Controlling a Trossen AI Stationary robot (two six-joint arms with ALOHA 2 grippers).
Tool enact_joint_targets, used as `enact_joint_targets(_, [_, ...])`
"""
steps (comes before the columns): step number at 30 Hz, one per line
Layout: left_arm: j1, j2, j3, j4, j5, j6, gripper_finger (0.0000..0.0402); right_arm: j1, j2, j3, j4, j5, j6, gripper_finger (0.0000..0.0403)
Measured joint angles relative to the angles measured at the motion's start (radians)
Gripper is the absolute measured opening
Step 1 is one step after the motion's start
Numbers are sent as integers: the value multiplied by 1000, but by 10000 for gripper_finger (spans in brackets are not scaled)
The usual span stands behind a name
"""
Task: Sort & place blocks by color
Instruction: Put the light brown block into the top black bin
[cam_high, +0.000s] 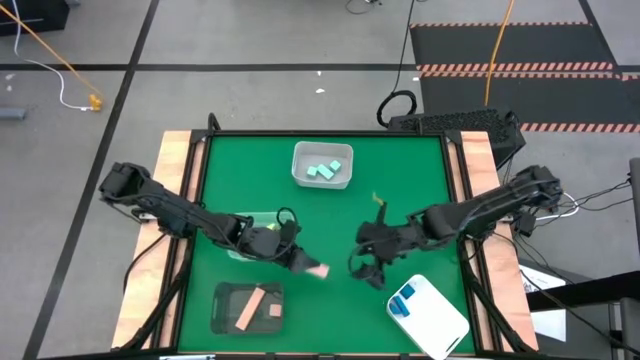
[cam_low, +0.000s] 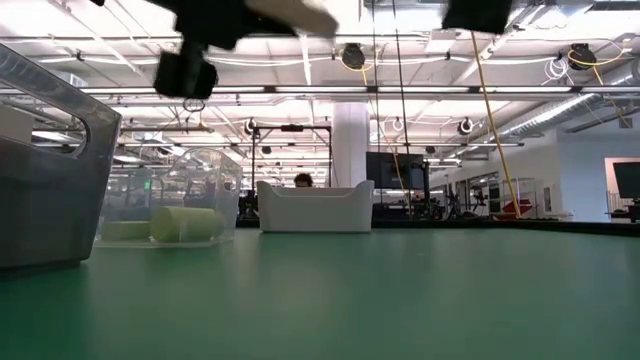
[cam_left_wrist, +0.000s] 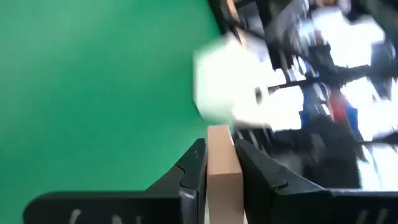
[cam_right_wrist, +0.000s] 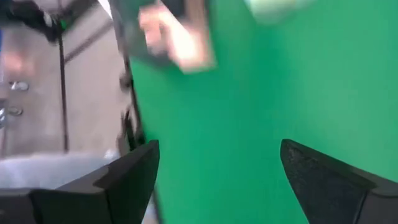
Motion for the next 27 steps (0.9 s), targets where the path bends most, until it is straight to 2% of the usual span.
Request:
enact_joint_targets(4, [-44, -21, 0, -18, 219, -33, 63, 70, -57, 0, -165, -51, 139, 315])
enact_joint_targets(7, [-106, -53, 0, -59, 281, -98, 63, 140, -90, -28, -233, -73, 246, 313])
enact_joint_targets(13, [-244, -168, 0, -298, 270, -238, 63, 276, -134, -142, -223, -74, 492, 313])
enact_joint_targets(17, [-334, -222, 1, -529, 221, -356, 63, 324, -142, -221, -226, -71, 563, 313])
enact_joint_targets(21, [-398, -223, 0, -756, 214, -462, 63, 348, -143, -276, -234, -70, 600, 313])
enact_joint_targets(25, [-421, -222, 0, -839, 212, -506, 64, 354, -143, -305, -239, -72, 617, 313])
enact_joint_targets(27, [-428, -222, 0, -831, 212, -509, 85, 353, -143, -308, -238, -72, 619, 313])
